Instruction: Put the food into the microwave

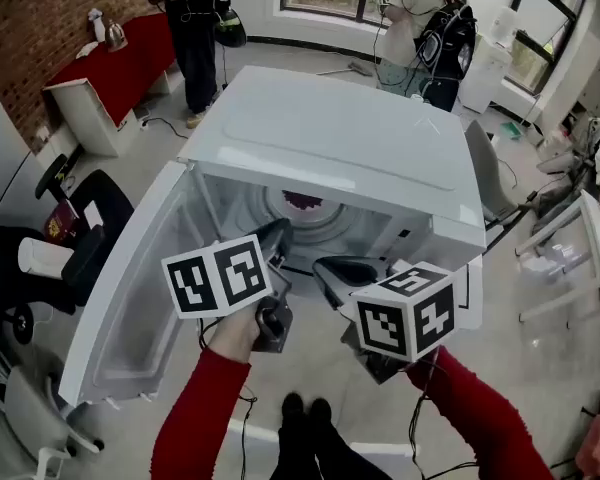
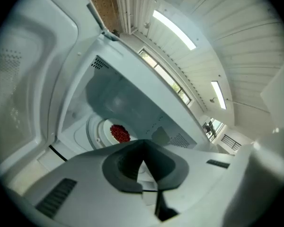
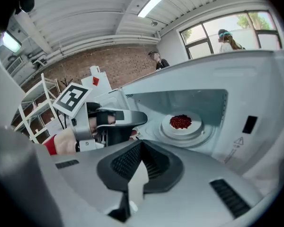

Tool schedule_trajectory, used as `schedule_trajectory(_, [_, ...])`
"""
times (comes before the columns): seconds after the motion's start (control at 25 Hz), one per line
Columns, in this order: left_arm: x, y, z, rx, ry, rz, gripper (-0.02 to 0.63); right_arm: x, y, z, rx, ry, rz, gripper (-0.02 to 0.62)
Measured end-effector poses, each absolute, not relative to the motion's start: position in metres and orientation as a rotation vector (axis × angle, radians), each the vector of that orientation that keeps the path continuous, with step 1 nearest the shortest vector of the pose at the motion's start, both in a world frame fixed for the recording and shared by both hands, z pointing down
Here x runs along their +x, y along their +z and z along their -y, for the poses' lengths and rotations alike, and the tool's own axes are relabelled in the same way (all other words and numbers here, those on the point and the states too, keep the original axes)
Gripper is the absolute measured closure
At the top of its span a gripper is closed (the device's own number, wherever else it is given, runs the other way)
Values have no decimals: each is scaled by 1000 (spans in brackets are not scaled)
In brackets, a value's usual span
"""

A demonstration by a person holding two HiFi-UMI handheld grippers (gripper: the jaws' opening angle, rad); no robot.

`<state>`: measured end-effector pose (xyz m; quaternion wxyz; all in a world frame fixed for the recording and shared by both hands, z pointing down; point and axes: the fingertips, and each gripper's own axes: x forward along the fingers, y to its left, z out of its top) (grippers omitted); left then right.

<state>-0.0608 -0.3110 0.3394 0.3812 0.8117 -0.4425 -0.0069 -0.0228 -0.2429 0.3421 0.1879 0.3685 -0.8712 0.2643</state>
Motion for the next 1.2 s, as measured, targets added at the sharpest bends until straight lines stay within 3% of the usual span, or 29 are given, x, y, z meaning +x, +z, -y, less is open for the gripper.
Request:
schedule_trajectory(0.68, [-22,311,204,2159,10,1032,595,42,294,175,1182,787,2590,581])
schedule_trajectory(1.2, [-17,302,171,2256,44,1139,595,52,293,150,1221,761,2664,581])
